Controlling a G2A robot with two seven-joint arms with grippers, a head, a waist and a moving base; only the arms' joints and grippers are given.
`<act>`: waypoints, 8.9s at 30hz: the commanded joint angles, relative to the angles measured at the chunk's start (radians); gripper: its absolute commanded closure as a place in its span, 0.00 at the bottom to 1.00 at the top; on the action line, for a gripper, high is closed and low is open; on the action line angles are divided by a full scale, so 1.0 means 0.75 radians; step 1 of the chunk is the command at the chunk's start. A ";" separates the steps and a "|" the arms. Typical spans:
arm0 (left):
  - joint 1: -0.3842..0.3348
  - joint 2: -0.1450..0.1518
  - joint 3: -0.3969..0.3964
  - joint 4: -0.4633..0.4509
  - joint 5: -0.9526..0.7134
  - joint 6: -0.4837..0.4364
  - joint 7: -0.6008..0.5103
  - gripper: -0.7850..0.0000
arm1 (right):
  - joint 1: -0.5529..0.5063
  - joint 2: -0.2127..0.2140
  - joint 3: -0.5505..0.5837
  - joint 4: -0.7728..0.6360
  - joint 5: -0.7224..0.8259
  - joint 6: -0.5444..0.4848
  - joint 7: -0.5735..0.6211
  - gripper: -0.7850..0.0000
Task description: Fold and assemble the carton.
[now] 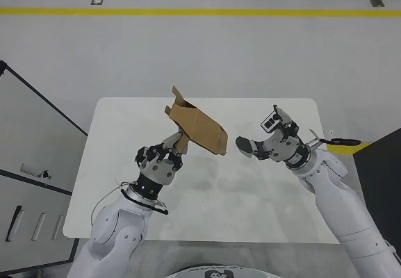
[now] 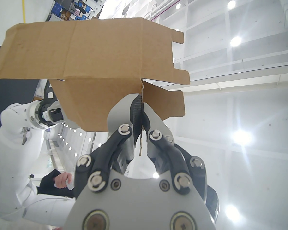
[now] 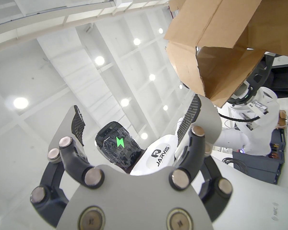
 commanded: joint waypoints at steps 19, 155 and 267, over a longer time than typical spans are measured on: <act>-0.019 -0.005 0.011 0.010 -0.005 0.020 -0.002 1.00 | 0.123 -0.059 -0.156 0.121 -0.039 -0.091 -0.087 0.00; -0.073 0.060 -0.310 -0.037 1.383 -0.369 -0.338 1.00 | 0.242 0.001 0.119 0.156 -0.875 -0.159 0.624 1.00; -0.268 0.152 -0.115 -0.016 2.241 -0.625 -0.183 1.00 | 0.246 0.169 -0.026 0.143 -0.678 -0.335 0.720 1.00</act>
